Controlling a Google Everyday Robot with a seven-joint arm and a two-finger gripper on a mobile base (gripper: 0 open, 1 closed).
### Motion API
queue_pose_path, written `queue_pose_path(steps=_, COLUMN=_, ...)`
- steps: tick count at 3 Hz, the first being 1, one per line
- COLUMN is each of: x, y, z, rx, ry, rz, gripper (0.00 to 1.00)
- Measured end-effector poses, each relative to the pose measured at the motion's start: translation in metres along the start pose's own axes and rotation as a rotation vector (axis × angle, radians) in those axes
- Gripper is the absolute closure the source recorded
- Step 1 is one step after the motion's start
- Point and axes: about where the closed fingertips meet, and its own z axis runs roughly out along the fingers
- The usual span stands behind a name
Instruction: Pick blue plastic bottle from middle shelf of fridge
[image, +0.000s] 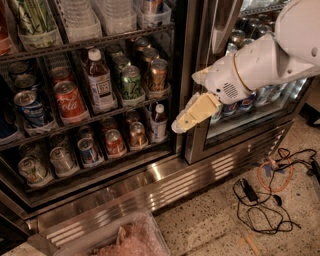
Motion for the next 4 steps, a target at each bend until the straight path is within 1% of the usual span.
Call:
queue_pose_path(steps=1, x=-0.014, y=0.014, z=0.023, rx=-0.055, ry=-0.038, rz=-0.044, gripper=0.00)
queue_pose_path(steps=2, x=-0.013, y=0.014, z=0.024, rx=-0.056, ry=-0.038, rz=-0.044, gripper=0.00)
queue_pose_path(steps=3, x=-0.001, y=0.009, z=0.046, rx=-0.074, ry=-0.060, rz=-0.022, gripper=0.00)
queue_pose_path(steps=4, x=0.008, y=0.002, z=0.079, rx=-0.094, ry=-0.091, rz=0.006, gripper=0.00)
